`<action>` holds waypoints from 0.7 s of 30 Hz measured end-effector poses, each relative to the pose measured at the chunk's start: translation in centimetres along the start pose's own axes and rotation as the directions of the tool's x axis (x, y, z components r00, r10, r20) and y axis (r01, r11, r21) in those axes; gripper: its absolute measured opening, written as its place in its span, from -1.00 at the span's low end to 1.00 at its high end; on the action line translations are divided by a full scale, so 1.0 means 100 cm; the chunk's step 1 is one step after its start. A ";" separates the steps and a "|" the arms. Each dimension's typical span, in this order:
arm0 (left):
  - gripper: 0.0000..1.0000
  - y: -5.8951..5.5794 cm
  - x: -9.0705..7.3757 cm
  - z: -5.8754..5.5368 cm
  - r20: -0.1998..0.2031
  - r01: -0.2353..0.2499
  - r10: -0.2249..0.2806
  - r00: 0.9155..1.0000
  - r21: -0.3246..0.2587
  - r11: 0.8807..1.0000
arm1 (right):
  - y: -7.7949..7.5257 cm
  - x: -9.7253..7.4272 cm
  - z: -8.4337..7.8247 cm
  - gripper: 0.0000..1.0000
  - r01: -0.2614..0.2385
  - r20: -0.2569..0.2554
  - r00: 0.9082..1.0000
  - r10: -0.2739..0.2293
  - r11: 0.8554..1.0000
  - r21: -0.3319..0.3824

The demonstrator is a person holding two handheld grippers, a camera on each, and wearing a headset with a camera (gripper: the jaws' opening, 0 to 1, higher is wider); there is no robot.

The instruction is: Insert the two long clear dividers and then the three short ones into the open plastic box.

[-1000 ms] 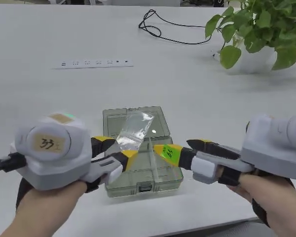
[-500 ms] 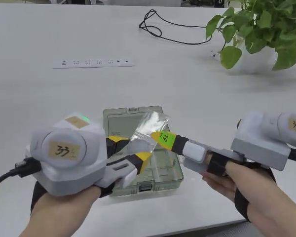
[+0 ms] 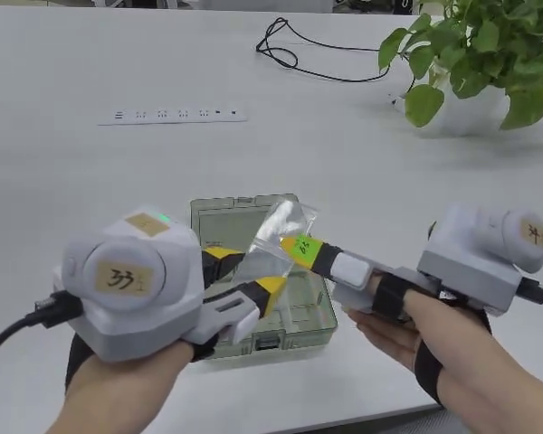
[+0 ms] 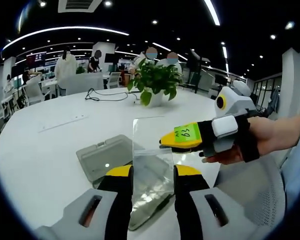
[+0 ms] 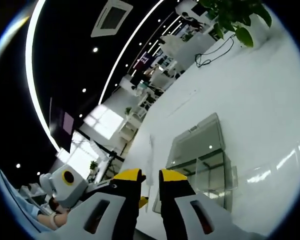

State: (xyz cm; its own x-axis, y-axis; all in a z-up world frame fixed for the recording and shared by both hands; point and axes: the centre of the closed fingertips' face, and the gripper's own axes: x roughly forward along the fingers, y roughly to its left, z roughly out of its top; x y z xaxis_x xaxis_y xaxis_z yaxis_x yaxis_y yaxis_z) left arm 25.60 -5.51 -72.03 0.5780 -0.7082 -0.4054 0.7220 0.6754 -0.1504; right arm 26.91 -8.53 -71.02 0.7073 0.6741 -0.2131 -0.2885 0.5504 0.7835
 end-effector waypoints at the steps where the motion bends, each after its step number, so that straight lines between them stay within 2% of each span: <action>1: -0.40 0.000 0.000 0.000 -0.001 0.002 -0.002 1.000 -0.001 1.000 | -0.001 0.000 0.001 -0.75 0.005 0.004 1.000 -0.005 1.000 -0.002; 7: -0.40 -0.001 0.001 0.001 0.003 0.003 -0.003 1.000 0.000 1.000 | 0.000 0.000 0.000 -0.90 -0.001 0.001 1.000 0.001 1.000 0.004; 21: -0.40 -0.001 -0.001 -0.002 0.004 0.001 -0.001 1.000 -0.008 1.000 | 0.001 0.001 -0.003 -0.94 -0.001 -0.013 1.000 0.001 1.000 0.007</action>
State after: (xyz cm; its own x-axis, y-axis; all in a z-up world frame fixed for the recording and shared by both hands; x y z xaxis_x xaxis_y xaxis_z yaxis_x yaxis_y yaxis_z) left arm 25.39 -5.47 -72.17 0.5789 -0.7095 -0.4019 0.7194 0.6764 -0.1578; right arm 26.79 -8.26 -71.10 0.6986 0.6809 -0.2200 -0.2843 0.5463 0.7879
